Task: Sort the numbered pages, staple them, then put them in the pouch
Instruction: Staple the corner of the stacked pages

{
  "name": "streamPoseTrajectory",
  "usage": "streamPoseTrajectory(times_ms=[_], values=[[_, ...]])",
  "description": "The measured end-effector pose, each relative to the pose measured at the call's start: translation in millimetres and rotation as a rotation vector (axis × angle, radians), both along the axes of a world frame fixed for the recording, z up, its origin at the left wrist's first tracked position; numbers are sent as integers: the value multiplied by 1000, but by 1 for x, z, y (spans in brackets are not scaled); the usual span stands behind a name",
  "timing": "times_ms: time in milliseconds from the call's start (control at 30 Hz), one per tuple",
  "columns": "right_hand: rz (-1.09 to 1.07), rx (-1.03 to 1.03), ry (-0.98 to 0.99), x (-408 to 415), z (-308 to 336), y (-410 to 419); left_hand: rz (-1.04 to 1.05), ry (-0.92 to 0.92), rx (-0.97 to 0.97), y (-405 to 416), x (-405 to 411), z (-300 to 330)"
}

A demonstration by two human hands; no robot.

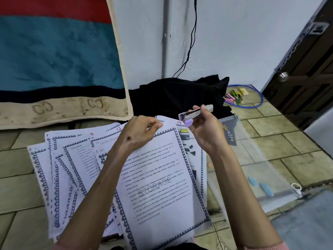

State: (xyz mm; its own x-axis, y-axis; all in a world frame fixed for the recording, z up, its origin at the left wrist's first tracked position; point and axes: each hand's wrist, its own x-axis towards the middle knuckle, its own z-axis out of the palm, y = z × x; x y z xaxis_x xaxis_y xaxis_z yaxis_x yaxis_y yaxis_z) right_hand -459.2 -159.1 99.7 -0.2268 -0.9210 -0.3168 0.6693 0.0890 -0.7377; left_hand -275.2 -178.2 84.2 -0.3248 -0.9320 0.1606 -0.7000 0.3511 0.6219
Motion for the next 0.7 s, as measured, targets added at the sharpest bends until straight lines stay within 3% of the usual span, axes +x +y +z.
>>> streamPoseTrajectory(times_ms=[100, 200, 267, 400, 700], values=[[-154, -91, 524, 16, -11, 0, 12, -17, -3, 1, 2, 0], [-371, -130, 766, 34, -19, -1, 26, -36, 0, 2, 1, 2], [-399, -135, 874, 43, -27, -3, 41, -54, -2, 3, -2, 3], [-391, -139, 987, 50, -44, -4, 55, -79, -7, 5, -6, 5], [-364, -70, 892, 55, -41, -10, 60, -105, 3, 6, -11, -2]])
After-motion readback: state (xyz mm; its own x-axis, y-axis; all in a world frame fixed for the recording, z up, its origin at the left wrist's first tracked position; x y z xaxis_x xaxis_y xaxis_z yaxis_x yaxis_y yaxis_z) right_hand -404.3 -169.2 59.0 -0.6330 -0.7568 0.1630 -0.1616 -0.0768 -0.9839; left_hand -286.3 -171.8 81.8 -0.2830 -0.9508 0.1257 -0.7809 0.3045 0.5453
